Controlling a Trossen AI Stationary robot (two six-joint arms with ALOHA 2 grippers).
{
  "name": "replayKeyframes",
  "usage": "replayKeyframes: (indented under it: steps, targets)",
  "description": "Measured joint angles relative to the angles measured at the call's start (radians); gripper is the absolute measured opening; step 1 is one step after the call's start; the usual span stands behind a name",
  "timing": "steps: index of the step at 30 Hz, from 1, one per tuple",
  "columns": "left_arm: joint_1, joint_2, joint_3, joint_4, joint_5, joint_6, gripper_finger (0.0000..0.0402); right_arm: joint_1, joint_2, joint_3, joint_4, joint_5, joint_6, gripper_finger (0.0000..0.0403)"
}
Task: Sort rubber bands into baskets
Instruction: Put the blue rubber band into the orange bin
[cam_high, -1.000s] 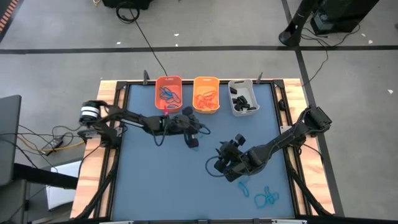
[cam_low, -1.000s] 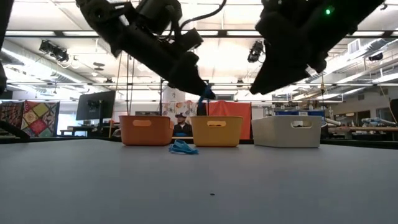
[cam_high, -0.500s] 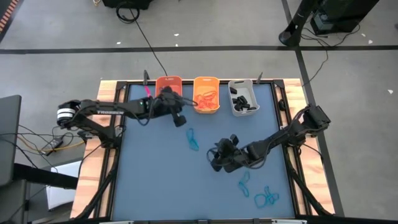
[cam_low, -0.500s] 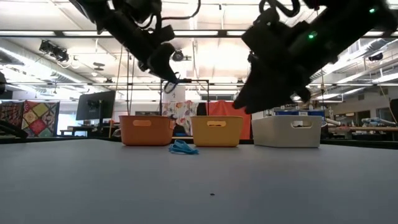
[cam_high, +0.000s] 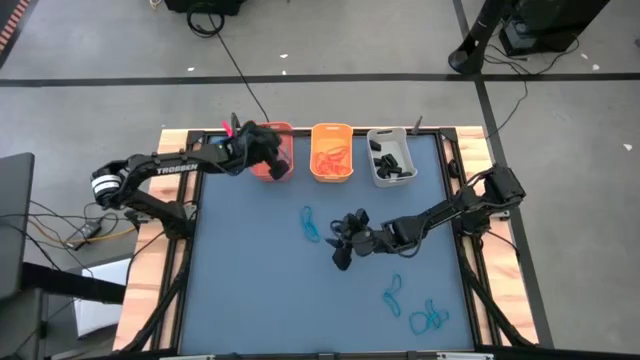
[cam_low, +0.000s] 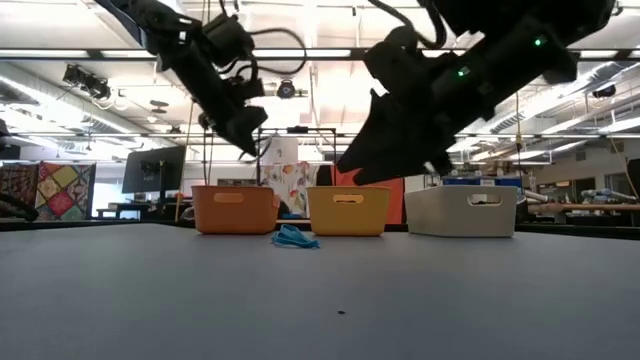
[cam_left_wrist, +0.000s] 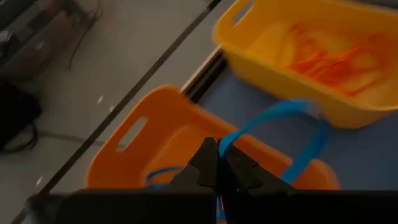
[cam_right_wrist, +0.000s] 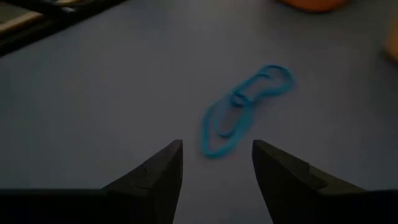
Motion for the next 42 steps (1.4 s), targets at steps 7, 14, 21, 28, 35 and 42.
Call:
replayKeyframes:
  steps: [7, 14, 21, 28, 35, 42]
  targets:
    - [0.086, 0.0, 0.0, -0.098, 0.007, -0.086, 0.0062, -0.022, 0.146, 0.003, 0.253, -0.123, -0.043, 0.0204]
    - [0.128, 0.0, 0.0, -0.096, 0.012, -0.085, 0.019, -0.024, 0.239, 0.025, 0.337, -0.121, -0.211, 0.0201]
    - [0.138, 0.001, 0.0, -0.081, 0.012, -0.069, 0.0265, -0.027, 0.287, 0.055, 0.332, -0.116, -0.322, 0.0182]
    - [0.05, 0.0, -0.032, 0.03, 0.011, -0.103, 0.0263, -0.037, 0.287, 0.052, 0.308, -0.083, -0.32, 0.0162]
    - [-0.04, 0.0, -0.157, 0.258, 0.013, -0.106, 0.025, -0.042, 0.288, 0.052, 0.283, -0.042, -0.28, 0.0159]
    - [-0.083, -0.026, -0.267, 0.447, 0.005, -0.097, 0.0249, -0.075, 0.288, 0.051, 0.259, -0.042, -0.27, 0.0155]
